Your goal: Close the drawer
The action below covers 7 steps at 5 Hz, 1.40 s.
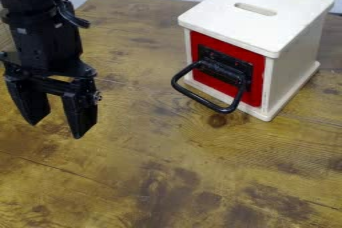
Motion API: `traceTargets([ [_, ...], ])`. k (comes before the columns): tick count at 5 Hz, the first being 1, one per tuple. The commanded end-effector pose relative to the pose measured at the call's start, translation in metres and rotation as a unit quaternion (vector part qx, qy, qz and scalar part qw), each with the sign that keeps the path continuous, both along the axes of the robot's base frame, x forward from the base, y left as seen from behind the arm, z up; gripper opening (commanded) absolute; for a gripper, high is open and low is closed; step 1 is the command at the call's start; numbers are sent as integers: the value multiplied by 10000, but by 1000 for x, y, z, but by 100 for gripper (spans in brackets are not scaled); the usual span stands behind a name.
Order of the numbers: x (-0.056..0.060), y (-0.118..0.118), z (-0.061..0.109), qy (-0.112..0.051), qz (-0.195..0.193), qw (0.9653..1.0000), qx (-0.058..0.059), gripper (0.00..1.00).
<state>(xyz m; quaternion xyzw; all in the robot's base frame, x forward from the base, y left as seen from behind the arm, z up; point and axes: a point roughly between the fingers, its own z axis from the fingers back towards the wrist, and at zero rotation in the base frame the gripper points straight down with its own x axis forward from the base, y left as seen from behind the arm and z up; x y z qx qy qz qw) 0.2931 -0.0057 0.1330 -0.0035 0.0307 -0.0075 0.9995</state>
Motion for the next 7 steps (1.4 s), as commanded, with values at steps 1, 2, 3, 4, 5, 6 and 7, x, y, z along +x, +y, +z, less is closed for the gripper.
traceTargets([
  [1,8,1,-20,127,-314,9994,-1,100],
  [2,27,-6,-32,-23,18,10000,-10,100],
  [3,44,-12,-35,-200,287,9994,-36,100],
  [4,55,-22,-45,-128,101,9999,-38,100],
  [5,88,-32,-42,-260,7,9997,-42,100],
  [6,117,-43,-35,-389,-129,9992,-20,100],
  [7,133,-38,-22,-497,82,9987,-19,100],
])
